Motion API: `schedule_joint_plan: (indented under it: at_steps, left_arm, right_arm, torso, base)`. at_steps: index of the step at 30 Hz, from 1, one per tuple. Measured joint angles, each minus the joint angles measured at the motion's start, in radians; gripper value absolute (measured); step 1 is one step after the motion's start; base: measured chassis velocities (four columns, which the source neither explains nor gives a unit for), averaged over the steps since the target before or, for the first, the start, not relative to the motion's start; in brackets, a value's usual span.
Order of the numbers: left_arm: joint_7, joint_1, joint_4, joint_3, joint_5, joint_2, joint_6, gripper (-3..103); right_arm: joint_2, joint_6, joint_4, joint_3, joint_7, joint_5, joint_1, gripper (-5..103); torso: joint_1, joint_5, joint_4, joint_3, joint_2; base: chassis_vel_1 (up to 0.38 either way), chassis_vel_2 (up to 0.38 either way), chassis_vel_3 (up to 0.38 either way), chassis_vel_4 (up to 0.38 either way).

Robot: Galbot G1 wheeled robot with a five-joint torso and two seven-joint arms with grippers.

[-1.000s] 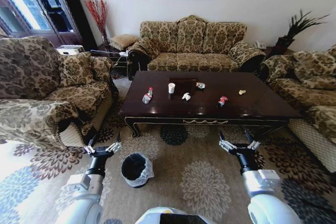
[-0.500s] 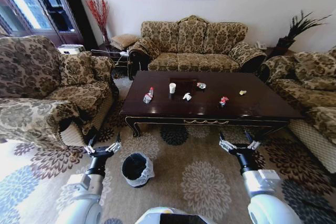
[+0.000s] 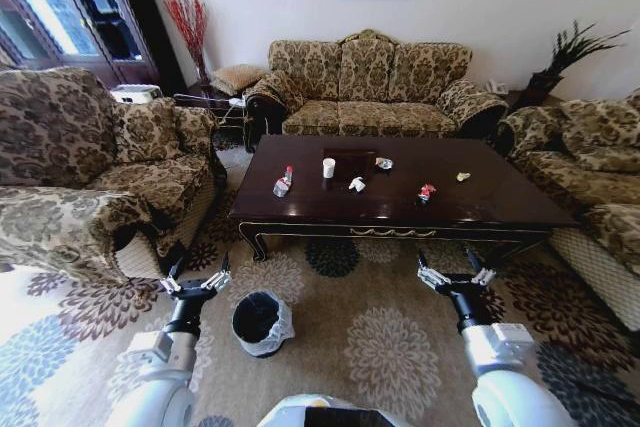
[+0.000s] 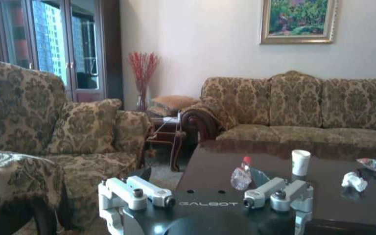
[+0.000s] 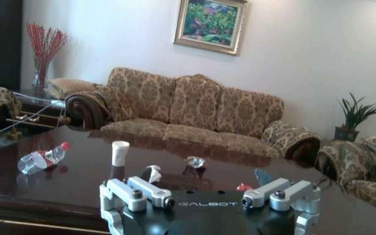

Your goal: Move to the front of the table and place the trash on the table into the trash bin.

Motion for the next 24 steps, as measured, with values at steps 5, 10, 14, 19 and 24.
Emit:
schedule_joint_plan:
  at_steps: [5,10,14,19,24]
  left_arm:
    - [0.0,0.0,0.0,0.0,0.0,0.0,0.0,100]
    - [0.0,0.0,0.0,0.0,0.0,0.0,0.0,100]
    - [0.0,0.0,0.0,0.0,0.0,0.0,0.0,100]
    - [0.0,0.0,0.0,0.0,0.0,0.0,0.0,100]
    - [0.0,0.0,0.0,0.0,0.0,0.0,0.0,100]
  right_arm:
    - [0.0,0.0,0.0,0.0,0.0,0.0,0.0,100]
    - [0.0,0.0,0.0,0.0,0.0,0.0,0.0,100]
    - [0.0,0.0,0.0,0.0,0.0,0.0,0.0,100]
    - [0.0,0.0,0.0,0.0,0.0,0.0,0.0,100]
    - [0.0,0.0,0.0,0.0,0.0,0.0,0.0,100]
  torso:
    - [0.0,0.0,0.0,0.0,0.0]
    - [0.0,0.0,0.0,0.0,0.0]
    - [0.0,0.0,0.0,0.0,0.0]
    - [0.0,0.0,0.0,0.0,0.0]
    - [0.0,0.0,0.0,0.0,0.0]
  base:
    - [0.0,0.0,0.0,0.0]
    - [0.0,0.0,0.0,0.0]
    - [0.0,0.0,0.0,0.0]
    - [0.0,0.0,0.0,0.0]
    - [0.0,0.0,0.0,0.0]
